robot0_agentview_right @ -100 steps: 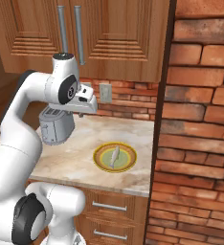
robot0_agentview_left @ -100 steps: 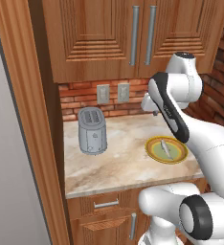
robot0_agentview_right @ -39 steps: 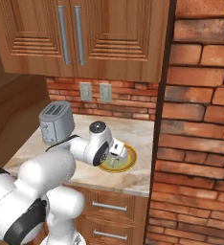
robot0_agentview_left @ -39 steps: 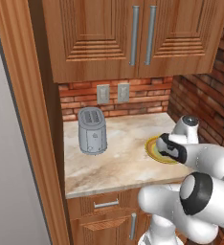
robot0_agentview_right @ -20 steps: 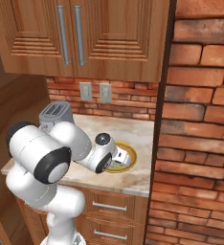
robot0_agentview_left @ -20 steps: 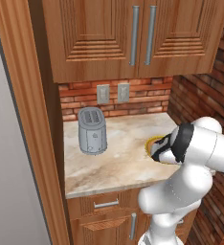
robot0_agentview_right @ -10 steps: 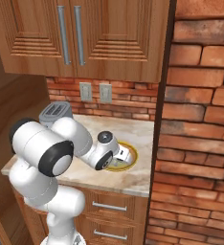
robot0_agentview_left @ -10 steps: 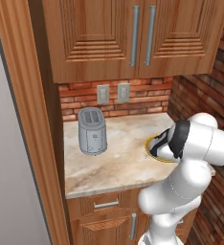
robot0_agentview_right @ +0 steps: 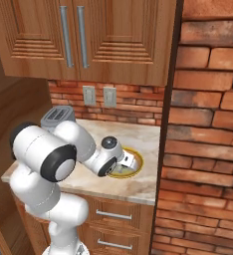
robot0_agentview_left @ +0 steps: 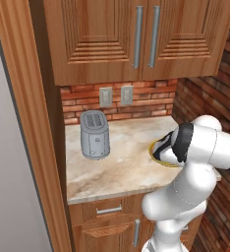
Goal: Place the fish on the rack of the oven, and slide the rack back inside. Close the oven door.
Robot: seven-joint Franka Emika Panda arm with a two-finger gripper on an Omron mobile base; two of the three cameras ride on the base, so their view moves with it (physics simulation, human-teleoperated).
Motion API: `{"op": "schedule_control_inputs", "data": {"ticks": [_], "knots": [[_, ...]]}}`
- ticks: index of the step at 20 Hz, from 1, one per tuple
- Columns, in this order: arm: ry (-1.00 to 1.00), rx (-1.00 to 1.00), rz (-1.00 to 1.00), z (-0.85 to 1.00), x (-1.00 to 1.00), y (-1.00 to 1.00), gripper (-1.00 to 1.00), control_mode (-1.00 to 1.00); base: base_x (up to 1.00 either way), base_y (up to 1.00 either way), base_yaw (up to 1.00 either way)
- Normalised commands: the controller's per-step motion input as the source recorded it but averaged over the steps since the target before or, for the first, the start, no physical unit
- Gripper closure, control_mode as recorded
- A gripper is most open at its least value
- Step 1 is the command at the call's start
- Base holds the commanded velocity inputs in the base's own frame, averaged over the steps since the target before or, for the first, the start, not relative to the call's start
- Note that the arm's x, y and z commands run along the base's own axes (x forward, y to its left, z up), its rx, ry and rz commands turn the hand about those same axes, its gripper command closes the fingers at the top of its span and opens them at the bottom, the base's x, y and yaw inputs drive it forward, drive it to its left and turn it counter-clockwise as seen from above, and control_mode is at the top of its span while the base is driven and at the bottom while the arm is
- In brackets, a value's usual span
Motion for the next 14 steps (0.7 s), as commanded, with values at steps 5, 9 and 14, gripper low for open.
{"op": "schedule_control_inputs", "data": {"ticks": [5, 9, 14], "knots": [[0.0, 0.0, 0.01, 0.22, -0.54, 0.0, 1.0, -1.0, 0.0, 0.0, 0.0], [-0.04, 0.0, 0.02, 0.67, -0.69, 0.02, 1.0, -1.0, 0.0, 0.0, 0.0], [-0.01, 0.0, 0.03, 0.98, -0.41, 0.17, 1.0, -1.0, 0.0, 0.0, 0.0]]}}
